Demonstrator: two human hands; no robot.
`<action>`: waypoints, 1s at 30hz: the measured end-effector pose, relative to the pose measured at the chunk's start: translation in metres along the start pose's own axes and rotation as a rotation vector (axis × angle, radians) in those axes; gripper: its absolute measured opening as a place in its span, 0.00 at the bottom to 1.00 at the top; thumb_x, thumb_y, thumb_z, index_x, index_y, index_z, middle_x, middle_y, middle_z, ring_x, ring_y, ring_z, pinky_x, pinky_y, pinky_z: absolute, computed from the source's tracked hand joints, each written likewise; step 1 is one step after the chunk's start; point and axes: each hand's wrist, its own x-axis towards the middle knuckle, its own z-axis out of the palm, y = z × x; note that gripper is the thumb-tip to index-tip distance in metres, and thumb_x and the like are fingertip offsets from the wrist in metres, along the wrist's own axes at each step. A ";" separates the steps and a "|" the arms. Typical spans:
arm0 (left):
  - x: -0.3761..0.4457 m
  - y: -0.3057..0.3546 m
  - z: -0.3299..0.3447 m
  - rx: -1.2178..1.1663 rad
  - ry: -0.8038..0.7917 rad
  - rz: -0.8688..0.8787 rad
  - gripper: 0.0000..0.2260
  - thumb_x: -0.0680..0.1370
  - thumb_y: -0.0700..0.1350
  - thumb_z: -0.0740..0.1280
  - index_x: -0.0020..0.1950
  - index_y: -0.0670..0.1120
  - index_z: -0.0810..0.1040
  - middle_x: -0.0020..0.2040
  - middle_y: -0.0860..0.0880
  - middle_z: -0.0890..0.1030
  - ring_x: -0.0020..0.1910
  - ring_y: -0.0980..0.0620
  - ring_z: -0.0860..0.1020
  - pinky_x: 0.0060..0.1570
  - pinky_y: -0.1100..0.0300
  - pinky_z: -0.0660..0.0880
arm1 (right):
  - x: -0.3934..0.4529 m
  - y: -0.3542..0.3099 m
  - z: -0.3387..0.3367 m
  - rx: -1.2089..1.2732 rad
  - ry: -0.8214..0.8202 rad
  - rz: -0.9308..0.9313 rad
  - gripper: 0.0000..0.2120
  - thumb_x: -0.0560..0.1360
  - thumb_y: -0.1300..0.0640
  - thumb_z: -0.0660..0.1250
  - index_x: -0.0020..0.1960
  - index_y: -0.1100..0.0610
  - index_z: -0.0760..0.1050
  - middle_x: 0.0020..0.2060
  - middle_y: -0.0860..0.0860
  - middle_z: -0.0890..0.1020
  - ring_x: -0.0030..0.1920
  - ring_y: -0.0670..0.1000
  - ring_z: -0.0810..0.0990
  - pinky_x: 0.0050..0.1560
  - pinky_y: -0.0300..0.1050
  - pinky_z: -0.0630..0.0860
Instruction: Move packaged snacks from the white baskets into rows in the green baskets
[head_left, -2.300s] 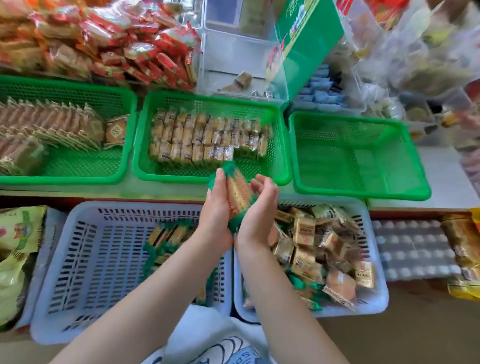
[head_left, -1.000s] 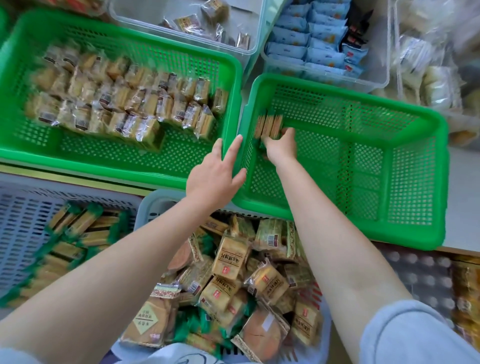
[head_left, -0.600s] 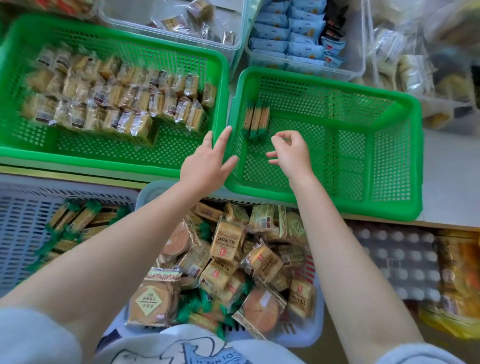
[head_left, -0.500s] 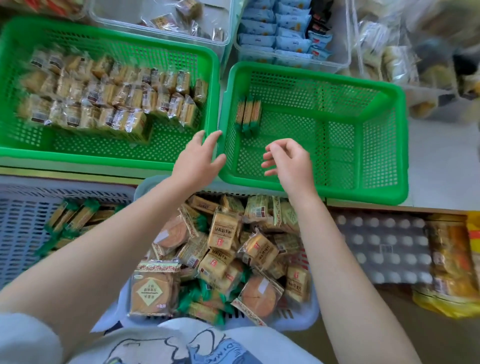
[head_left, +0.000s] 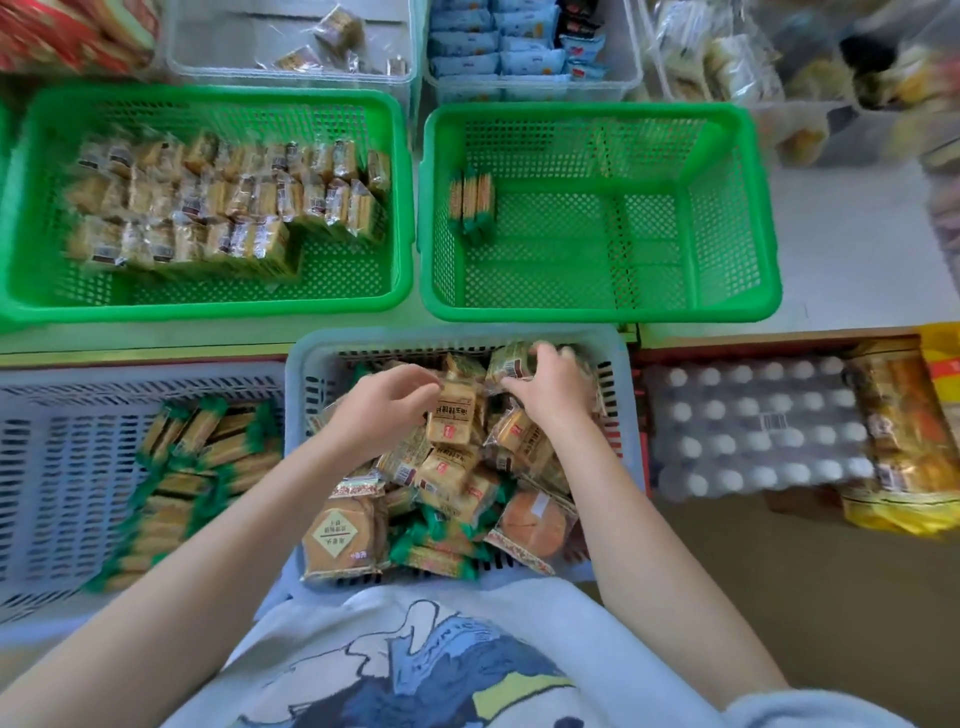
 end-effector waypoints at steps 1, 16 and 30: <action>-0.002 0.000 0.000 -0.010 0.009 -0.003 0.11 0.83 0.50 0.61 0.61 0.51 0.80 0.51 0.56 0.83 0.50 0.54 0.82 0.55 0.51 0.79 | 0.000 0.002 0.000 0.005 0.011 -0.011 0.25 0.79 0.45 0.69 0.71 0.54 0.69 0.72 0.58 0.69 0.60 0.60 0.78 0.43 0.44 0.68; -0.017 0.002 0.011 -0.150 0.036 0.142 0.25 0.73 0.50 0.77 0.68 0.55 0.74 0.63 0.55 0.78 0.60 0.55 0.77 0.57 0.56 0.76 | -0.081 -0.003 -0.017 0.868 -0.103 -0.227 0.08 0.81 0.53 0.67 0.48 0.57 0.78 0.43 0.54 0.84 0.45 0.54 0.84 0.45 0.49 0.82; -0.030 -0.073 -0.009 -0.721 0.123 -0.275 0.16 0.78 0.54 0.70 0.61 0.48 0.75 0.55 0.43 0.83 0.51 0.44 0.84 0.54 0.41 0.81 | -0.034 -0.043 0.051 0.481 -0.093 0.102 0.25 0.72 0.45 0.77 0.58 0.55 0.68 0.52 0.53 0.81 0.45 0.53 0.83 0.42 0.49 0.80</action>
